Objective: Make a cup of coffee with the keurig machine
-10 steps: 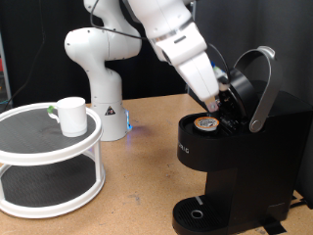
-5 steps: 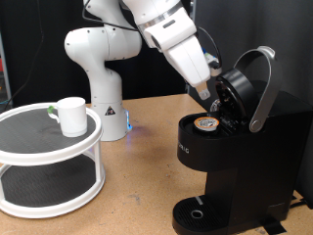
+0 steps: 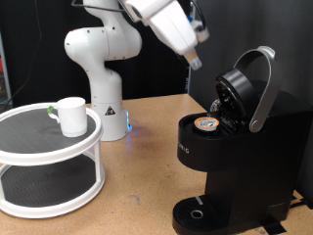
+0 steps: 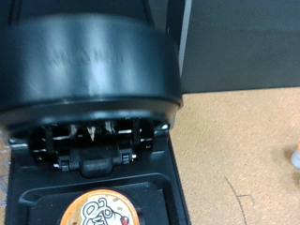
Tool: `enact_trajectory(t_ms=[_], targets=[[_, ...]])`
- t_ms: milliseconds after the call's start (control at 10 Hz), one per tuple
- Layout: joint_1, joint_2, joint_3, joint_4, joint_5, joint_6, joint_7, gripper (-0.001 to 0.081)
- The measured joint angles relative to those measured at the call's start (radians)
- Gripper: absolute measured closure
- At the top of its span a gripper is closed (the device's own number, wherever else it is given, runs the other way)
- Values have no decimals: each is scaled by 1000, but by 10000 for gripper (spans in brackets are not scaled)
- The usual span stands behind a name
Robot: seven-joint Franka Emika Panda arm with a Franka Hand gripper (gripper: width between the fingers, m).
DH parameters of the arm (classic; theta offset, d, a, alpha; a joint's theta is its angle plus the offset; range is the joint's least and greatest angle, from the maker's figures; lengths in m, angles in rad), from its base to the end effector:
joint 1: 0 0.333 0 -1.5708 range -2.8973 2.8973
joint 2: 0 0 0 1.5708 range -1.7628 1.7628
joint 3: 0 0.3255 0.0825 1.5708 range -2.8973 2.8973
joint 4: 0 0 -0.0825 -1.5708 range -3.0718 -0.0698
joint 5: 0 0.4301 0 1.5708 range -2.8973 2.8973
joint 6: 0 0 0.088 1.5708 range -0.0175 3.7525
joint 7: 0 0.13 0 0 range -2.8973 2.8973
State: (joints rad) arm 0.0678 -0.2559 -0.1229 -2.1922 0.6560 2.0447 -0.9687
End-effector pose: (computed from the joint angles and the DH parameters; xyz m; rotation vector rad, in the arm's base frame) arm 0.5374 0.0138 0.4874 -2.4611 -0.8130 -0.5263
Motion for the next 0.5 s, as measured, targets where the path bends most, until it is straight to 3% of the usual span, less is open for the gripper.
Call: enact_trajectory(t_ms=[400,500], targets=[[-23,-39,-33,61,-12,-116,9,3],[-23,-37,-32,58,-12,-113,9,3]])
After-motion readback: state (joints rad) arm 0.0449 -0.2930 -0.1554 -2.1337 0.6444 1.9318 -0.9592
